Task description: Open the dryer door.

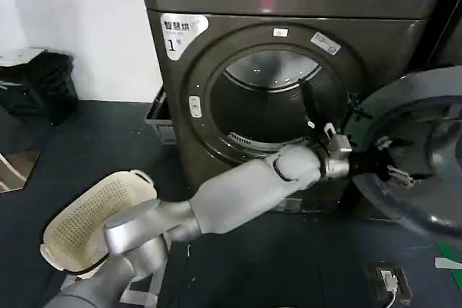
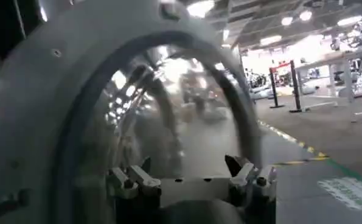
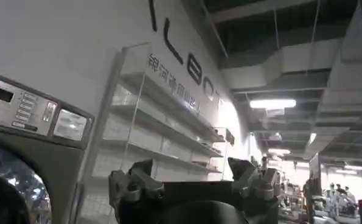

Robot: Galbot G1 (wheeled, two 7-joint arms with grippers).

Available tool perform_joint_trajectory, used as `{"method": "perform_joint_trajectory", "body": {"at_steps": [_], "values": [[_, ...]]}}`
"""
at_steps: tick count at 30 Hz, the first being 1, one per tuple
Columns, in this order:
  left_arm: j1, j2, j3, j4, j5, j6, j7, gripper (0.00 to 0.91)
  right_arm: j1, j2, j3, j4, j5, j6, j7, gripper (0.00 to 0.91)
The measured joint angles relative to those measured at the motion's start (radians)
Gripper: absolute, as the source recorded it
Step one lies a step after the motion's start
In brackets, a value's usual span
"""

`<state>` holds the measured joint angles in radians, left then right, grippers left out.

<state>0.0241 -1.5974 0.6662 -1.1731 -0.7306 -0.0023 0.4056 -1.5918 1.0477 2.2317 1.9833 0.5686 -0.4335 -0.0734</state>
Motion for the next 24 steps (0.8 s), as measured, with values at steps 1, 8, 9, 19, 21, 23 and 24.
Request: {"method": "perform_joint_trajectory", "body": {"at_steps": [1,8,9,19,21,23,24], "values": [[0.0,0.003,-0.001,-0.003,0.001,-0.001,-0.003,0.907,-0.001,0.0,0.001,0.0,0.0,0.0,0.0,0.907],[0.009,0.04,0.009,-0.031,-0.024,-0.107,-0.026,0.907,-0.003,-0.001,0.007,-0.002,0.006,0.005,0.012,0.907],[0.013,0.047,0.011,-0.034,-0.031,-0.117,-0.034,0.907,-0.004,0.0,0.009,-0.003,0.008,0.006,0.012,0.907],[0.077,0.18,-0.011,-0.15,-0.023,-0.273,-0.166,0.907,-0.019,-0.013,0.047,-0.009,0.018,0.011,0.003,0.907],[0.086,0.231,-0.01,-0.192,-0.054,-0.303,-0.174,0.907,-0.02,-0.017,0.053,-0.009,0.018,0.011,0.001,0.907],[0.089,0.296,-0.008,-0.242,-0.063,-0.311,-0.199,0.907,-0.02,-0.021,0.057,-0.009,0.018,0.011,-0.001,0.907],[0.09,0.33,-0.004,-0.27,-0.064,-0.318,-0.209,0.907,-0.019,-0.024,0.058,-0.009,0.018,0.011,-0.001,0.907]]}}
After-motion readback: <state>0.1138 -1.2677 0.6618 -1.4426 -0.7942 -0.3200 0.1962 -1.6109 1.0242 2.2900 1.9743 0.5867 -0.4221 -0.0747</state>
